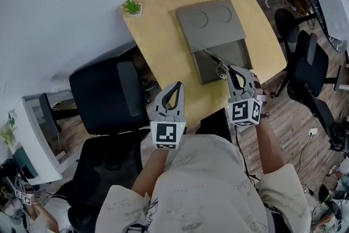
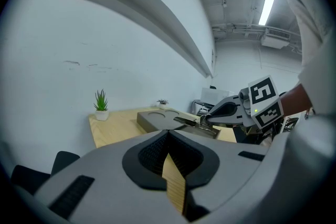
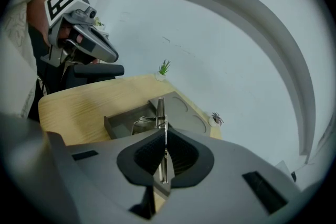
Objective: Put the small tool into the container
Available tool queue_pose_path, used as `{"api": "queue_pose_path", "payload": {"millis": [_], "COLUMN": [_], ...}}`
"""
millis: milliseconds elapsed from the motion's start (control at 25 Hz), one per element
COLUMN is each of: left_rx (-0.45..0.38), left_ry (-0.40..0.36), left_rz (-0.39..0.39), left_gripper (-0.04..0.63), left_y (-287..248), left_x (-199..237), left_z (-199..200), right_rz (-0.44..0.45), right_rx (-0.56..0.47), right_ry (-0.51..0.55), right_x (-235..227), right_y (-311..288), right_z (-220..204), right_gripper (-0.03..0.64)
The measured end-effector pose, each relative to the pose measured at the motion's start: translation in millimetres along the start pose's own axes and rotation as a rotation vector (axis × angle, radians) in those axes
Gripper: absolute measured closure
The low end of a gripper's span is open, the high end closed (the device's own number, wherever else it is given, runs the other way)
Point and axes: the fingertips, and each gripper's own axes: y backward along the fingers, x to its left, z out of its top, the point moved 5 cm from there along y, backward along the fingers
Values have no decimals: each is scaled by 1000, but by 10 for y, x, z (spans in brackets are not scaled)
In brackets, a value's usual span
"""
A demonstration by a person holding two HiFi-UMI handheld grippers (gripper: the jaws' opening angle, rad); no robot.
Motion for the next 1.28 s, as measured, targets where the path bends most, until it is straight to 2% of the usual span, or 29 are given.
{"api": "queue_pose_path", "payload": {"millis": [200,720,1160,1280], "left_rx": [0,0,22,6], "left_ry": [1,8,20,9], "left_rz": [-1,0,0,-4], "left_gripper": [589,589,589,589], "left_y": [1,27,57,32], "left_x": [-8,-31,-30,-43], "left_z": [0,-5,-42,-22], "right_rz": [28,65,61,62], "right_rx": [11,57,112,134], "right_ry": [96,195,240,237], "right_x": [70,151,161,175], "right_y": [-42,-186,-368,-410], "right_z": [-37,-151,-240,-287], "right_gripper": [598,598,598,598]}}
